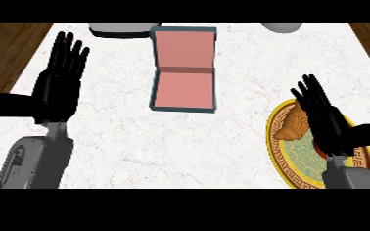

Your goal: Pick the tomato from the plate and place it in the cardboard box

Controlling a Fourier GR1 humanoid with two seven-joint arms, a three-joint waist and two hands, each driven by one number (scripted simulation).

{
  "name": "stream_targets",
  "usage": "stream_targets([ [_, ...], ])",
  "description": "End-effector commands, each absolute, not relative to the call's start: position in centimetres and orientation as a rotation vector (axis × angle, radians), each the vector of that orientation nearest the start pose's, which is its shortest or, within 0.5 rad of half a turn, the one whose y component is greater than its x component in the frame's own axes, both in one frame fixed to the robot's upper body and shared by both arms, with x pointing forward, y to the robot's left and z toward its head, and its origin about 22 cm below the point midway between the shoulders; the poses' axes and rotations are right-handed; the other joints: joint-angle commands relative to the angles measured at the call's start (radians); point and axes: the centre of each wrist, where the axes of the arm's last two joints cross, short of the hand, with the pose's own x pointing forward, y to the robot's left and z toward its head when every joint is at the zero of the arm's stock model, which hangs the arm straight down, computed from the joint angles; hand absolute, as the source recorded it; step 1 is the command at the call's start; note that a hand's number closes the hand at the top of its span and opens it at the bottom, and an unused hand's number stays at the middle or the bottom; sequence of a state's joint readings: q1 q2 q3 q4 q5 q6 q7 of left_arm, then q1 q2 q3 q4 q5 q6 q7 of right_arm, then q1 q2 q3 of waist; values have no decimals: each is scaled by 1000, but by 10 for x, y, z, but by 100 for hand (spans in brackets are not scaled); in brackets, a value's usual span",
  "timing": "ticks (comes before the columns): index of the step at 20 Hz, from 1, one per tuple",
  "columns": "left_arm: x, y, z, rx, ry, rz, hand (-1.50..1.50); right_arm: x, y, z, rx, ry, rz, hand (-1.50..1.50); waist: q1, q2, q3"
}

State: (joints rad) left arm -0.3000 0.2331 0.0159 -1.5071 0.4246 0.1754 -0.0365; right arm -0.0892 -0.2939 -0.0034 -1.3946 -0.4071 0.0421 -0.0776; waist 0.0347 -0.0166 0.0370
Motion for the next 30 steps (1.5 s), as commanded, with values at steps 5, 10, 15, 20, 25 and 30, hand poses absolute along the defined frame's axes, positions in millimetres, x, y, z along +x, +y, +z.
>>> stream_targets([
  [5, 282, 303, 47, 307, -1592, -109, 0, 290, -379, 75, -378, -1738, -347, -150, -19, 18, -34],
  [10, 262, 311, 21, 366, -1477, -163, 0, 247, -426, 25, -925, -1311, -533, -150, -29, 23, -38],
  [15, 247, 300, 16, 369, -1438, -191, 0, 241, -394, 40, -949, -1357, -510, -150, -38, 14, -38],
  [20, 249, 282, 15, 377, -1452, -203, 0, 242, -419, 62, -1023, -1123, -83, -150, -29, 17, -41],
  [25, 240, 291, 9, 377, -1445, -197, 0, 230, -420, 87, -888, -872, 220, -150, -37, 11, -42],
  [30, 246, 285, 12, 390, -1467, -213, 0, 248, -400, 114, -740, -653, 413, -150, -18, 17, -41],
])
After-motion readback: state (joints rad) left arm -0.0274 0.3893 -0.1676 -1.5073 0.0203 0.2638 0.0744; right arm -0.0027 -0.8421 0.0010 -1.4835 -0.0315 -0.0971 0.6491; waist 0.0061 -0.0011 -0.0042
